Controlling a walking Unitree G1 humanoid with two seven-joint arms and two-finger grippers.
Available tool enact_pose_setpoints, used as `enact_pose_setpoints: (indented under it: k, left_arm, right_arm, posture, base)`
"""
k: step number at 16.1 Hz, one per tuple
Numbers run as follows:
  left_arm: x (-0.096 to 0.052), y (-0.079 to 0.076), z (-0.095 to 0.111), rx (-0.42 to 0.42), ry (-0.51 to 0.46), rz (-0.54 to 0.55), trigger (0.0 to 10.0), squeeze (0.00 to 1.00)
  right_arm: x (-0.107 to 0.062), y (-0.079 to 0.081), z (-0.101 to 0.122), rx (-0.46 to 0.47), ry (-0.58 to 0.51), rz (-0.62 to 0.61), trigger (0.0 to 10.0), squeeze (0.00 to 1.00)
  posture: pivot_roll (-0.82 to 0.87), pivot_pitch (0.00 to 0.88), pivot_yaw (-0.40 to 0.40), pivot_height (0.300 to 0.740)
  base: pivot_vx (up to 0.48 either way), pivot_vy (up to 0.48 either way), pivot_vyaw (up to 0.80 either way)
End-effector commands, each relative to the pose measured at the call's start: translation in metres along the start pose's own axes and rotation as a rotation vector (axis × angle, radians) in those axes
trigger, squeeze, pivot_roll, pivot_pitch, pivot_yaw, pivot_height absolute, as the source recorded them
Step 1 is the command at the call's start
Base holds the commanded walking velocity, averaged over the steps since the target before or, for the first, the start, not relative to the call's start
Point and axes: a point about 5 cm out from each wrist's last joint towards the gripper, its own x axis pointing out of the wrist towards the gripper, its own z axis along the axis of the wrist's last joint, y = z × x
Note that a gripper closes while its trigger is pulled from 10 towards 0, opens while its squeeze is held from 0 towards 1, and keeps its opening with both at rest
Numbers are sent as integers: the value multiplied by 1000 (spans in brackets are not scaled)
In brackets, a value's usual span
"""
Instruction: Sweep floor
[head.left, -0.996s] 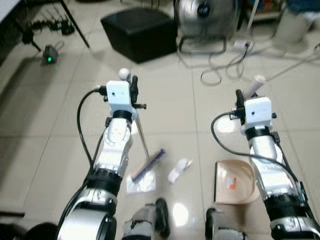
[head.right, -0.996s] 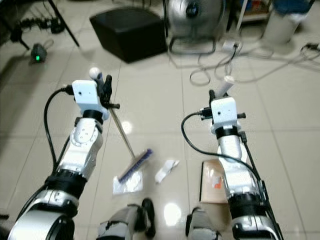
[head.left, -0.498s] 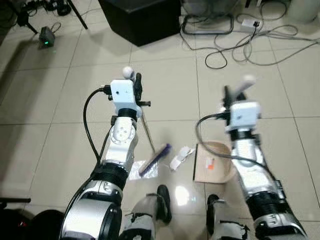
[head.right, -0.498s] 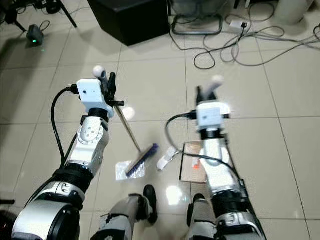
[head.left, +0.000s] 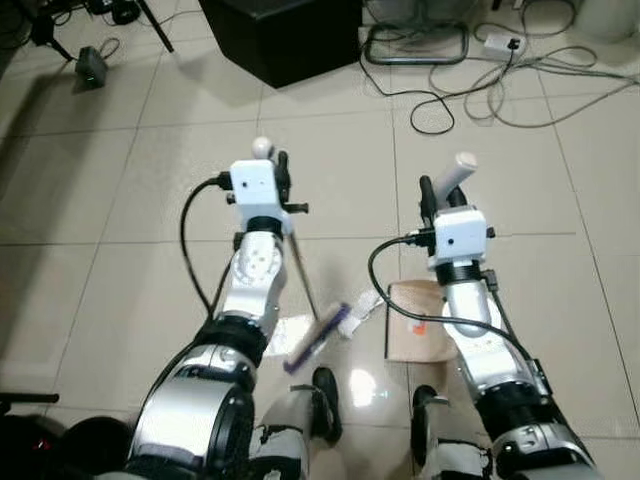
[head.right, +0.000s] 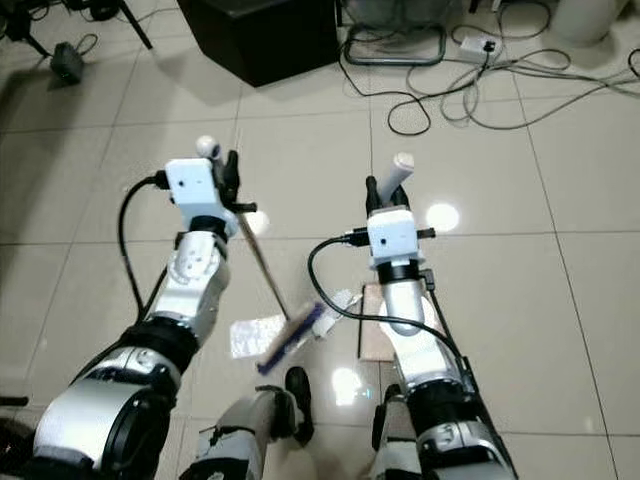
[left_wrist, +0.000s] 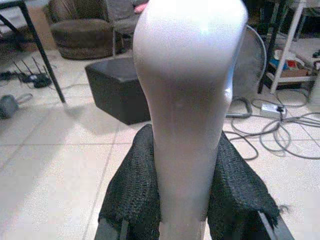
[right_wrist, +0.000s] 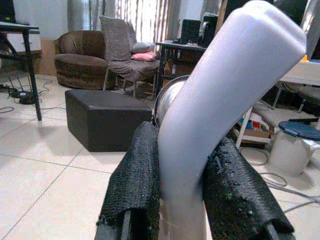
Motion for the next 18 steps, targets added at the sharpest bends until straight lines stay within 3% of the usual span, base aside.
enact_pose_setpoints:
  k: [1,6,10,14,18]
  left_arm:
    - [-1,5,-8,-34,54,63,10000,0]
    - [9,-9,5,-100,21,42,10000,0]
    - [11,-21,32,-143,-155,-129,10000,0]
    - [8,-13,48,-100,-249,-224,10000,0]
    - [9,7,66,-25,-308,-280,10000,0]
  right_arm:
    - [-13,23,2,84,29,47,10000,0]
    - [-22,33,6,131,39,79,10000,0]
    - [-20,26,-1,126,78,71,10000,0]
    - [-18,24,-3,117,91,70,10000,0]
    - [-17,21,-6,111,103,67,10000,0]
  posture:
    - [40,334,173,740]
    - [33,315,162,740]
    - [46,279,155,740]
    - [52,265,156,740]
    - [49,251,156,740]
  base:
    - [0,0,0]
    - [0,0,0]
    - [0,0,0]
    - [0,0,0]
    - [0,0,0]
